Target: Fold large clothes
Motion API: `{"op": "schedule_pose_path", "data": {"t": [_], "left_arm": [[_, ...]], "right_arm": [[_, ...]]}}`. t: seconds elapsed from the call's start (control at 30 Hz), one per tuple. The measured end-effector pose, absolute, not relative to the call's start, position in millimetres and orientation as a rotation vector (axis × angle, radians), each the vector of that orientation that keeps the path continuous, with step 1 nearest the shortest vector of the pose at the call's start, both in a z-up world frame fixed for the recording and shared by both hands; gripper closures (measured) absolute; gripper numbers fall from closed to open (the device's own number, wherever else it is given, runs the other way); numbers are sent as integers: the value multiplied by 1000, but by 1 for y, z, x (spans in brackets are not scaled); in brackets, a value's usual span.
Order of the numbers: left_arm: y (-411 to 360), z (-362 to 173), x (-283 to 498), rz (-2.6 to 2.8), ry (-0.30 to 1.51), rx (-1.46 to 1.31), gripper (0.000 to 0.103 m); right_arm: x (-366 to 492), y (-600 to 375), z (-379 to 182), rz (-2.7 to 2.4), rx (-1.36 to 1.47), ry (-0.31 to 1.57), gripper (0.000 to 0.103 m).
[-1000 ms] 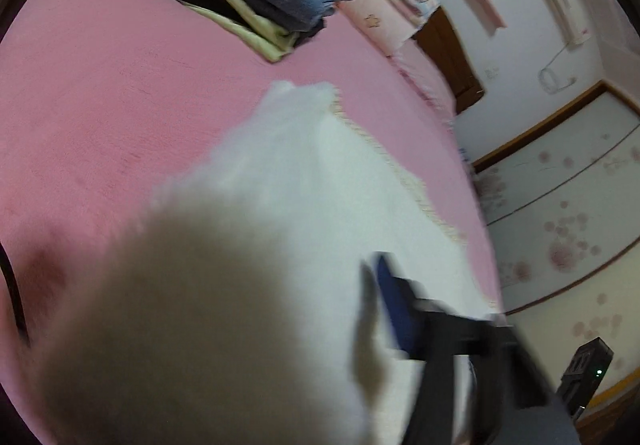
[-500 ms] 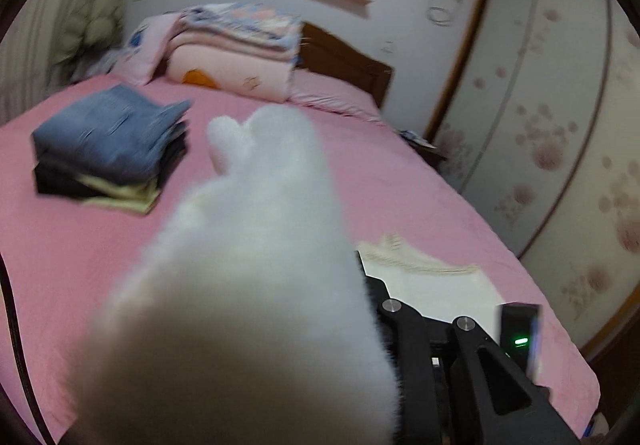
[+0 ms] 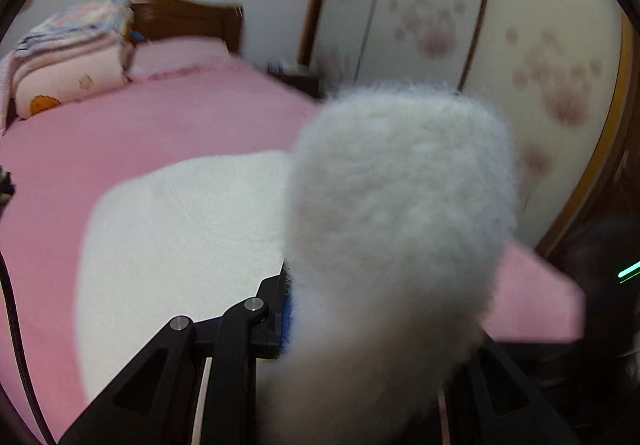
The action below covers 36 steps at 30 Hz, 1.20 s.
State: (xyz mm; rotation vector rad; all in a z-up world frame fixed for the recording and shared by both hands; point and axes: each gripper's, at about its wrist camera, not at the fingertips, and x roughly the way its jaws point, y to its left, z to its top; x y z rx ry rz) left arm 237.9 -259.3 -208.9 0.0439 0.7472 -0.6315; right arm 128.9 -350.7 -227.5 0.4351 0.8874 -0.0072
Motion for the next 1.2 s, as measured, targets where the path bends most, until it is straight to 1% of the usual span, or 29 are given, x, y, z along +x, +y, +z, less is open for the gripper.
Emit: {"op": "schedule_pose_path", "data": {"t": [0.07,0.1,0.17,0.2,0.23,0.3,0.4,0.5,0.53,0.57,0.6,0.63,0.67,0.7,0.77,0.8,0.9,1.0,1.03,1.07,1.1,1.13,1.2], "left_arm": [[-285,-245,239,-629,817,115,76],[-291,-253,233,-625,799,146,75],[-298,-252,225,-639,758,198,60],[-299,-249,225,-665,764,191,47],[-297,-247,227,-692,780,175,36],[-294,-239,226,-757,820,139,28],[-282,-215,223,-862,856,90,27],[-255,-178,201,-901,810,59,26],[-245,-164,197,-901,792,48,23],[-230,-148,193,-877,771,36,20],[-218,-140,186,-845,759,30,15],[-207,-132,183,-805,749,22,12],[-194,-127,183,-760,744,9,11],[-183,-125,185,-710,750,-2,9],[-168,-133,193,-602,781,4,9],[-159,-145,200,-528,811,23,9],[-150,-179,217,-378,896,52,9],[-146,-197,233,-336,915,-11,9],[-144,-200,235,-334,915,-29,9],[-143,-203,236,-327,917,-42,9],[-145,-207,241,-323,922,-49,9],[-146,-205,245,-327,922,-52,9],[-153,-208,247,-336,921,-41,9]], "right_arm": [[111,-374,-233,-74,445,909,91],[103,-384,-238,-108,460,932,91],[92,-396,-247,-141,497,960,91],[88,-398,-248,-153,506,964,91],[87,-400,-247,-165,510,963,91],[86,-399,-243,-173,521,953,91],[94,-394,-231,-185,536,929,91],[101,-390,-205,-197,514,902,90],[101,-390,-196,-196,509,898,86],[102,-391,-187,-195,507,894,75],[105,-391,-176,-185,513,886,67],[107,-391,-167,-160,529,871,54],[107,-391,-161,-130,548,859,47],[111,-390,-155,-91,569,853,45],[124,-384,-152,-27,586,893,35],[134,-381,-156,-8,575,935,34],[165,-367,-175,-23,490,1053,34],[188,-358,-201,-66,407,1140,34],[193,-359,-208,-74,384,1168,36],[198,-358,-213,-63,383,1175,48],[199,-359,-218,-29,392,1191,56],[202,-358,-219,-2,387,1199,77],[200,-357,-214,23,335,1173,83]]}}
